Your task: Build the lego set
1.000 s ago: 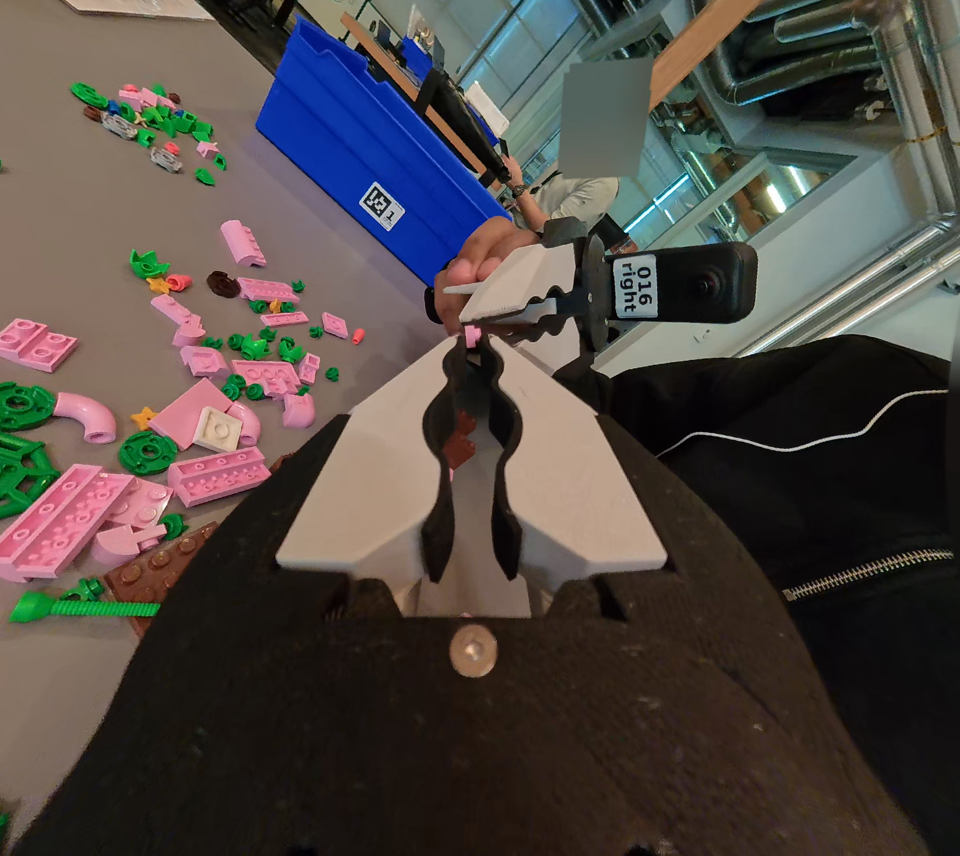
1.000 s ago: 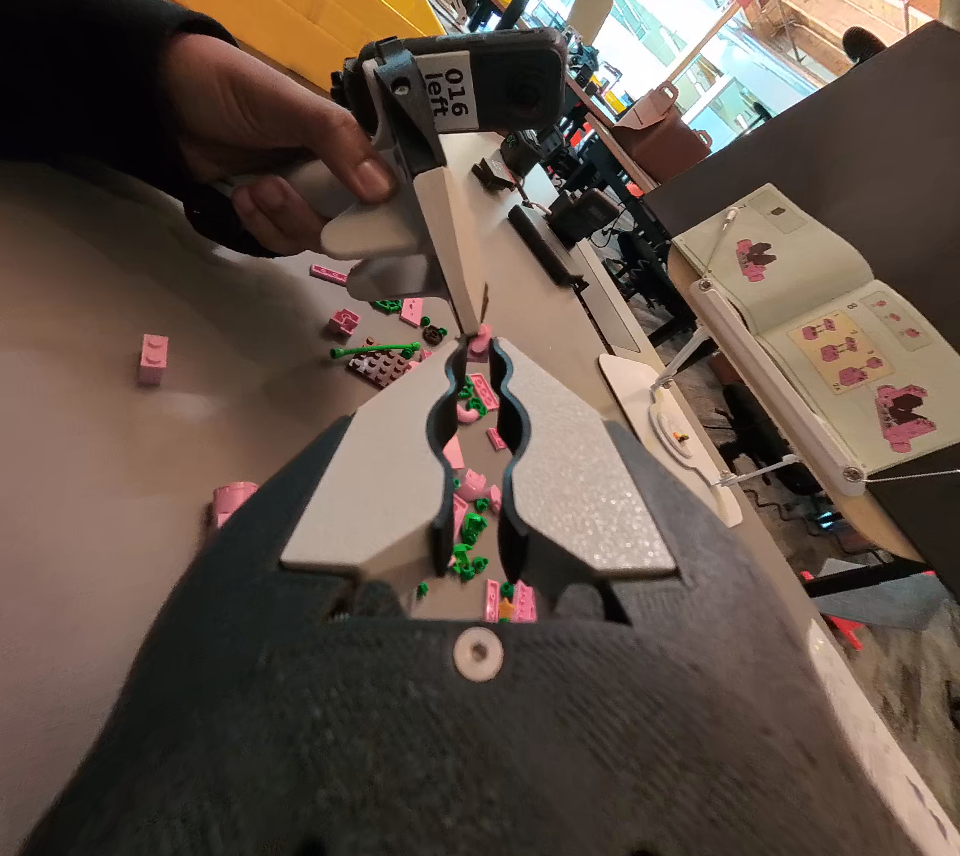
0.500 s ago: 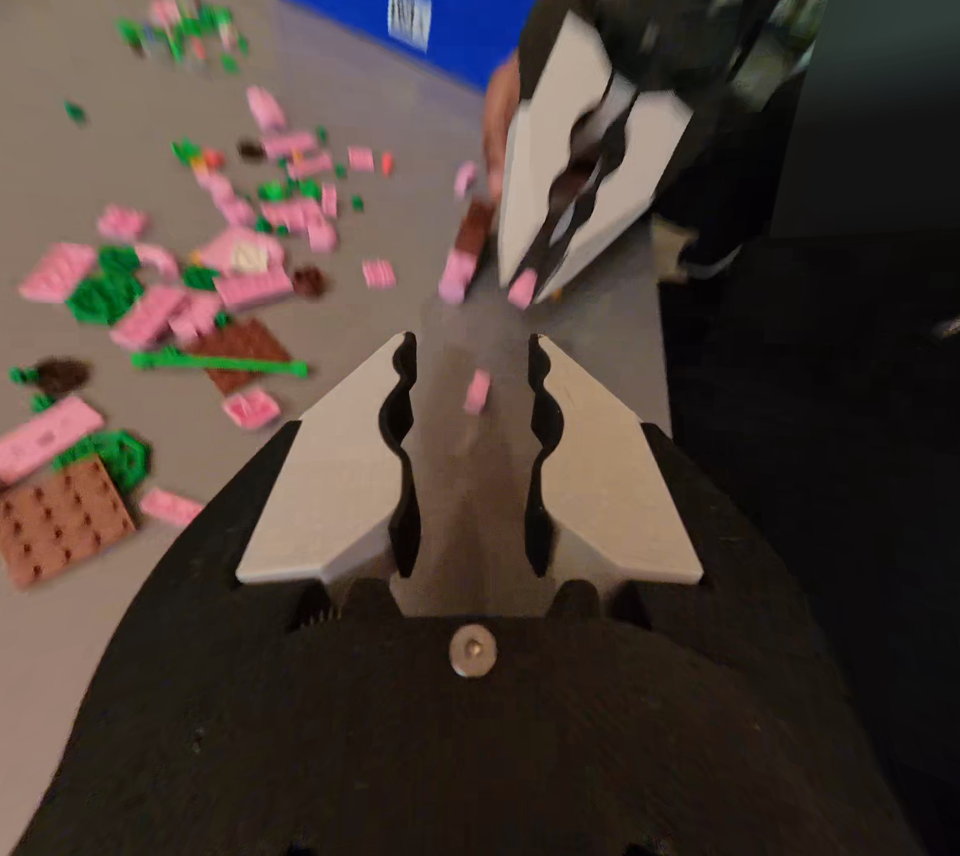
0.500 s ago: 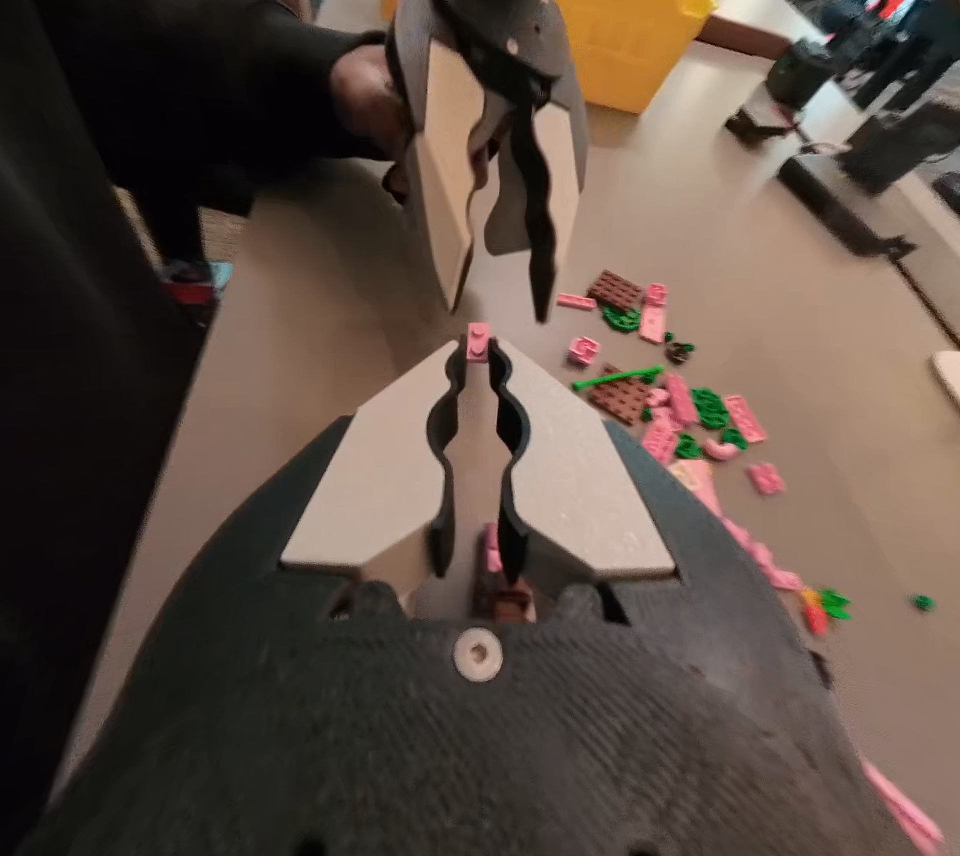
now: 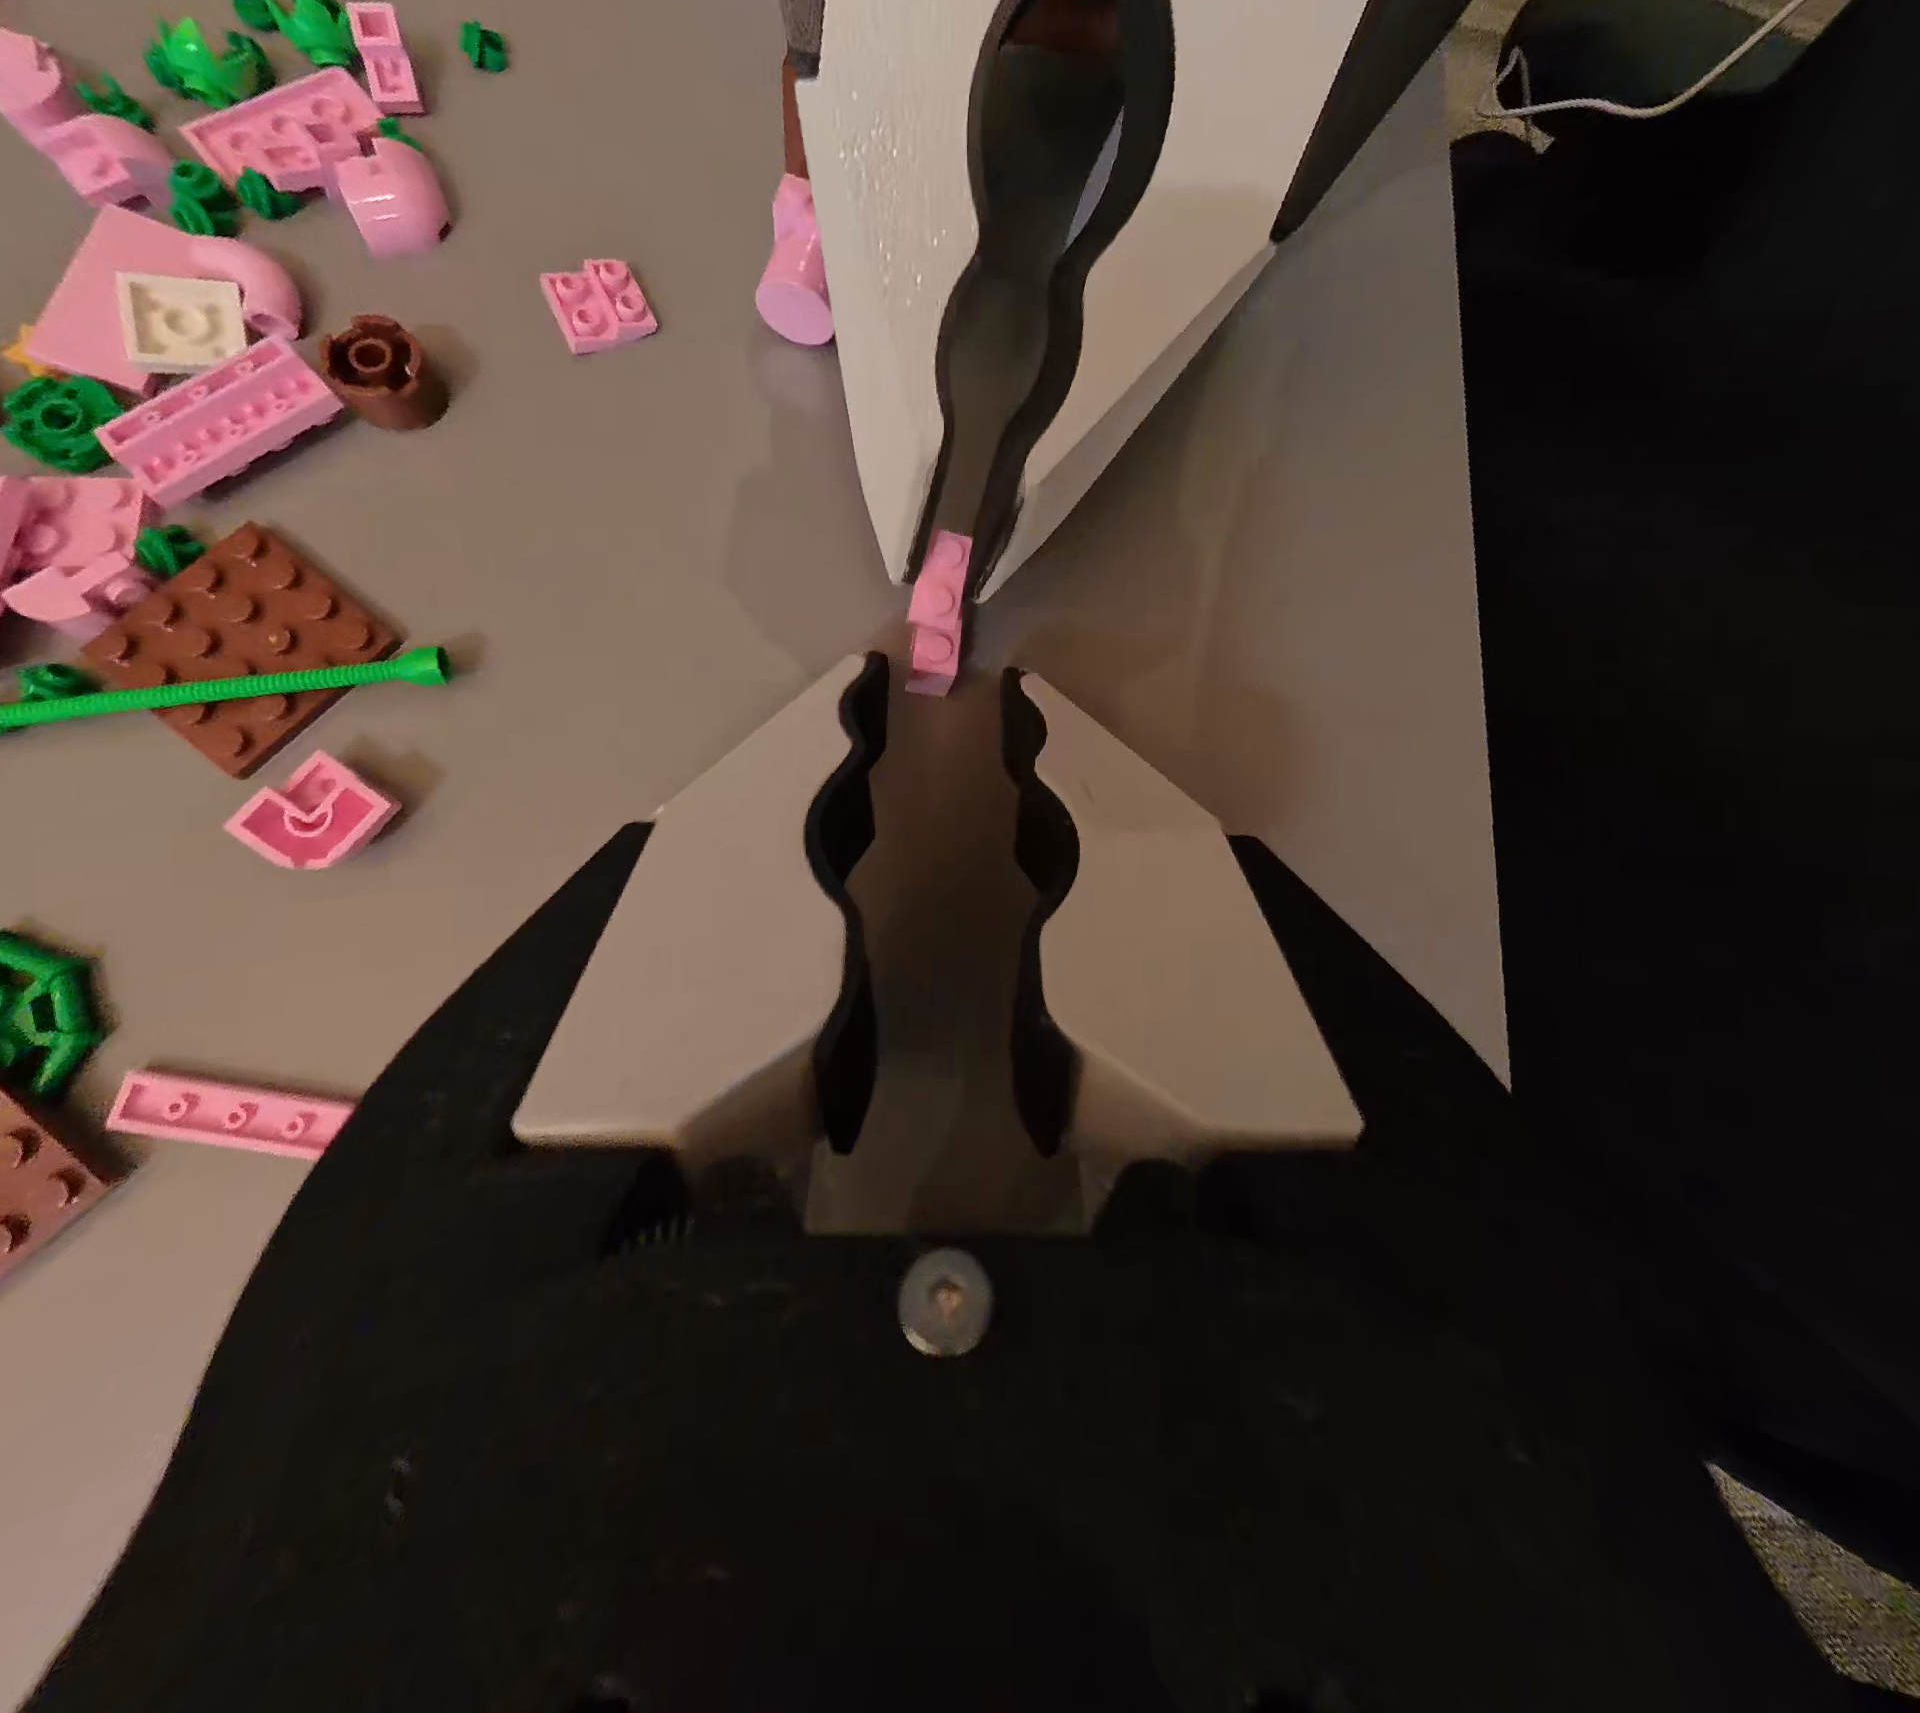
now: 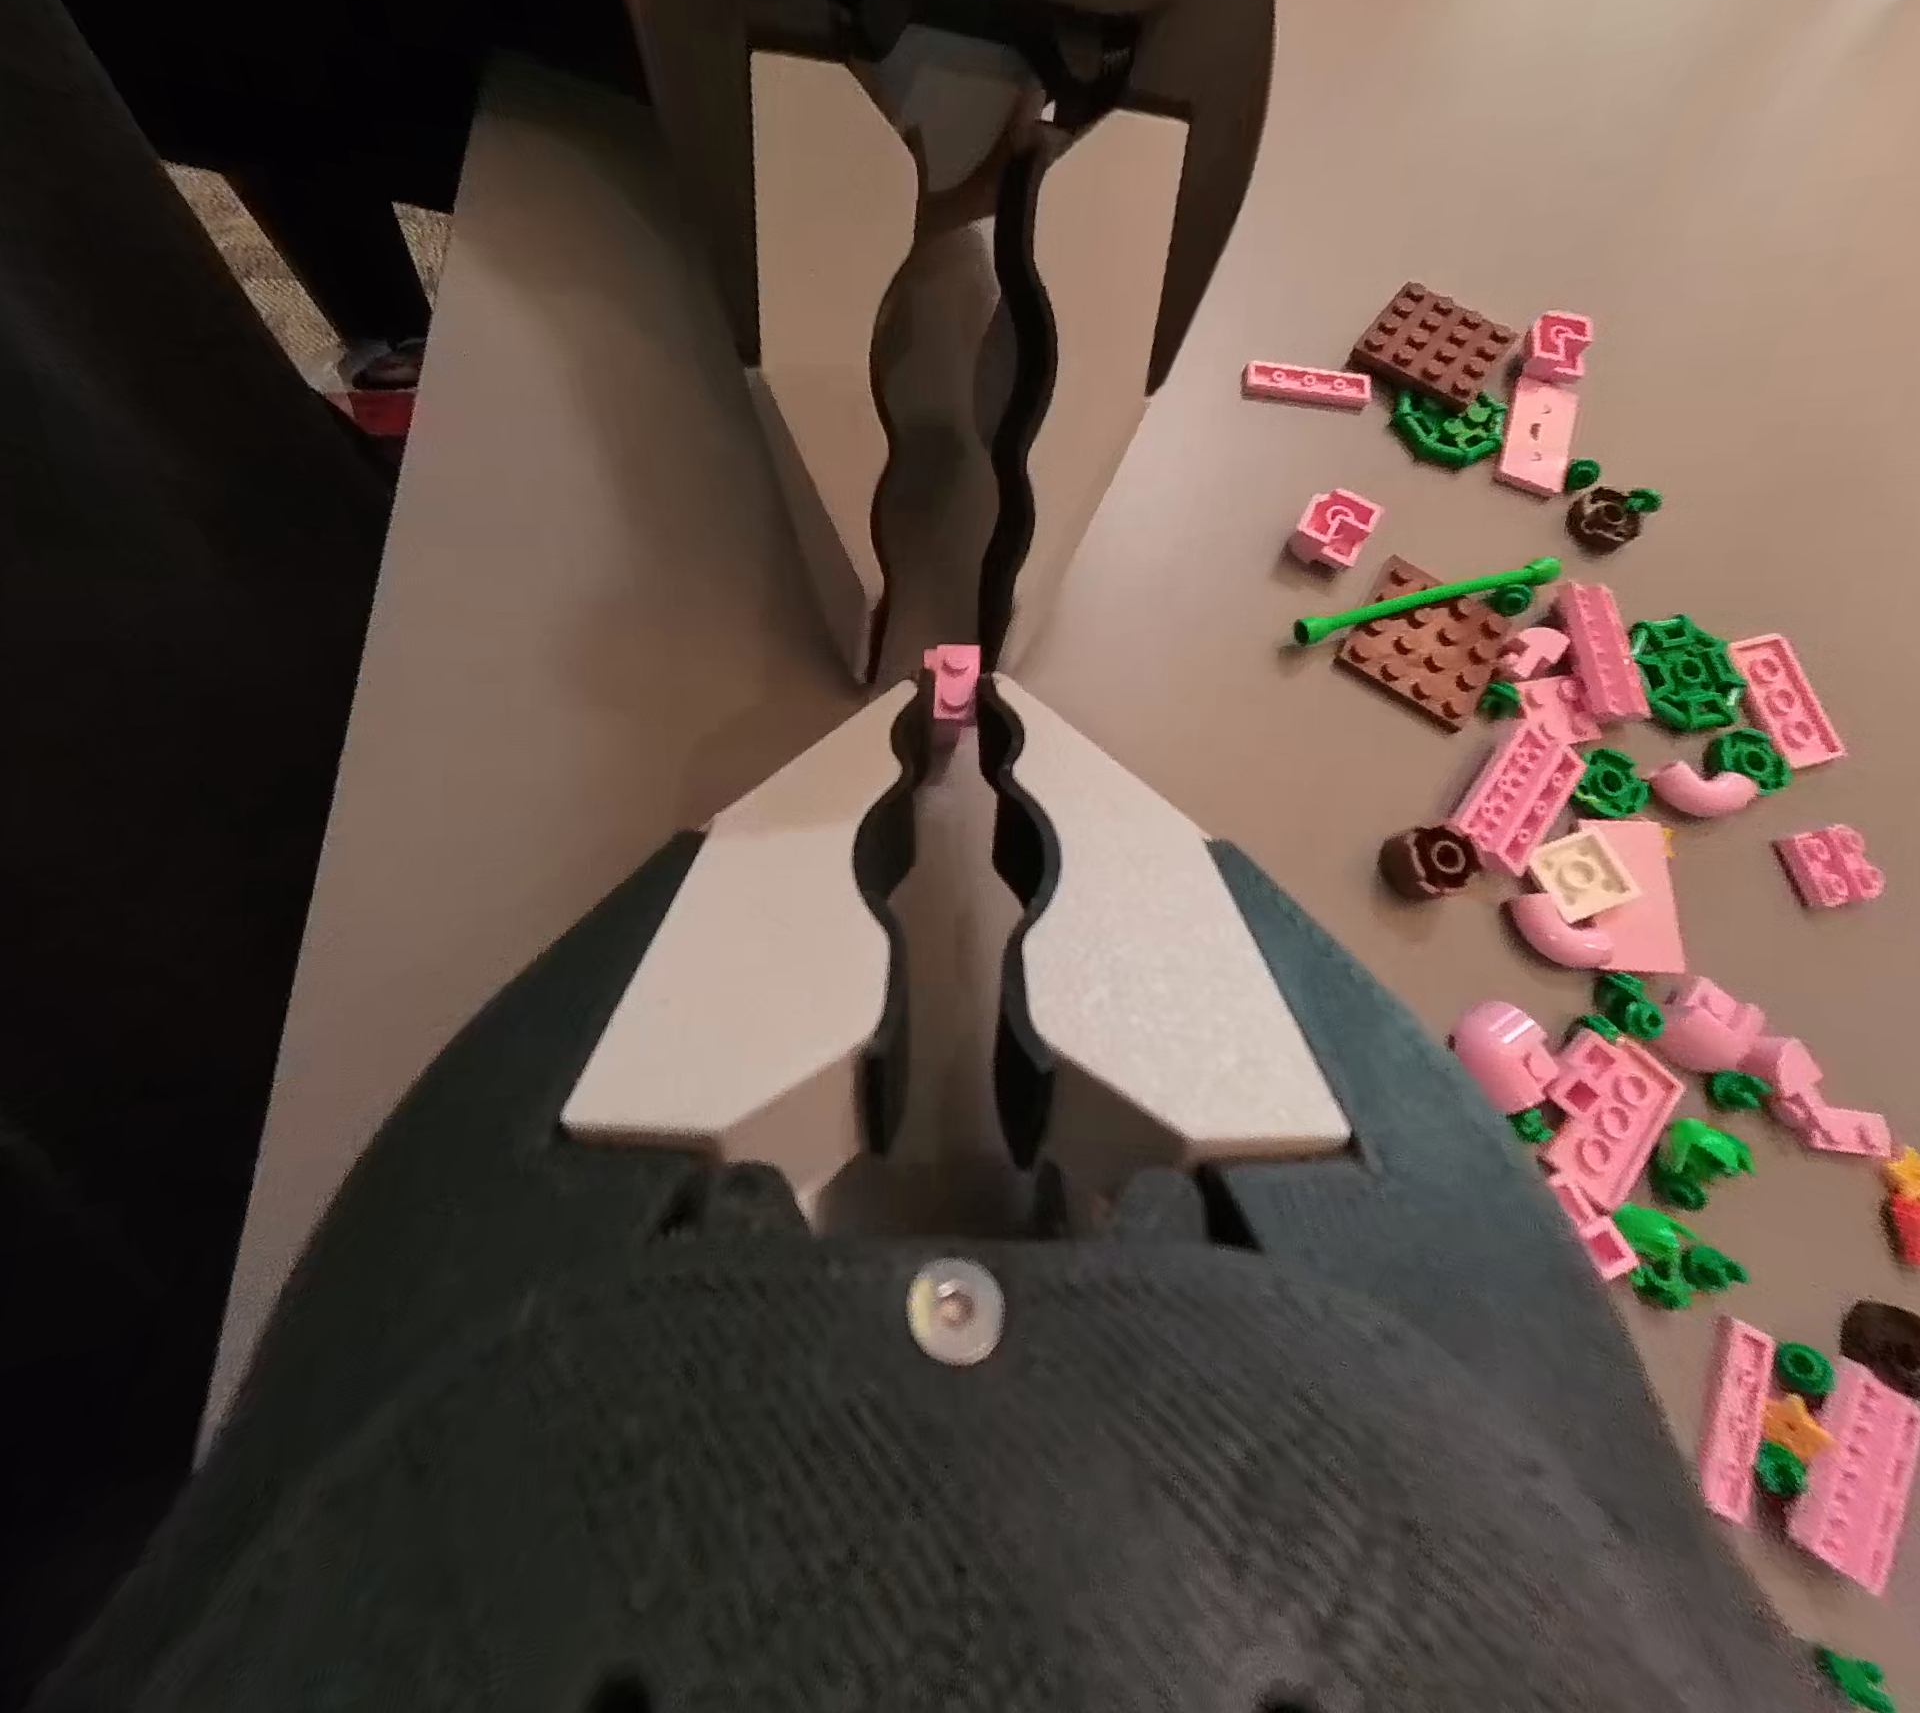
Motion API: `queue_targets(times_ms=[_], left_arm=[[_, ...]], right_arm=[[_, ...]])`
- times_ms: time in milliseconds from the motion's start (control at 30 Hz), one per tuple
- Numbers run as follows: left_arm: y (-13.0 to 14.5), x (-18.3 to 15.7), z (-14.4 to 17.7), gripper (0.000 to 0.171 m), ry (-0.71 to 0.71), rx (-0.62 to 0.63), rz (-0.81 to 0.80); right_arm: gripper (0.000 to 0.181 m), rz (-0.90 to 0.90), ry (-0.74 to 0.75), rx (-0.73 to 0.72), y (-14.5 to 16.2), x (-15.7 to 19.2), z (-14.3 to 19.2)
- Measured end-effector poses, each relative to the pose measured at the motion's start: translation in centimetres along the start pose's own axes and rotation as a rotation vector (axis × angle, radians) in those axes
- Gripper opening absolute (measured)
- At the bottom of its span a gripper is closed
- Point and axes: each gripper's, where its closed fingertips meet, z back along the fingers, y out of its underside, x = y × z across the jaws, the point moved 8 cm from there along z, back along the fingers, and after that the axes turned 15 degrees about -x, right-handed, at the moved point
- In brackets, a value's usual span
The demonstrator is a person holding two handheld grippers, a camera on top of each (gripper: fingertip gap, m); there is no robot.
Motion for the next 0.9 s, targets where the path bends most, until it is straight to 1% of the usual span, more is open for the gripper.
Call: queue_targets(times_ms=[300, 567, 633, 733, 900], left_arm=[[-0.1, -0.2, -0.3, 0.006, 0.005, 0.007, -0.038], [0.1, -1.0, -0.3, 0.007, 0.081, 0.019, -0.047], [0.1, -1.0, -0.3, 0.009, 0.089, 0.022, -0.044], [0.1, -1.2, -0.2, 0.019, 0.115, 0.016, -0.023], [0.2, -1.0, -0.1, 0.019, 0.119, 0.014, 0.004]], right_arm=[[0.007, -0.012, -0.028, 0.07, -0.3, 0.2, -0.5], [0.007, -0.037, -0.042, 0.064, 0.0, 1.3, -0.4], [0.007, -0.043, -0.038, 0.061, 0.1, 1.5, -0.4], [0.007, -0.044, -0.028, 0.059, 0.1, 1.6, -0.4], [0.007, -0.036, -0.03, 0.057, 0.0, 1.8, -0.3]])
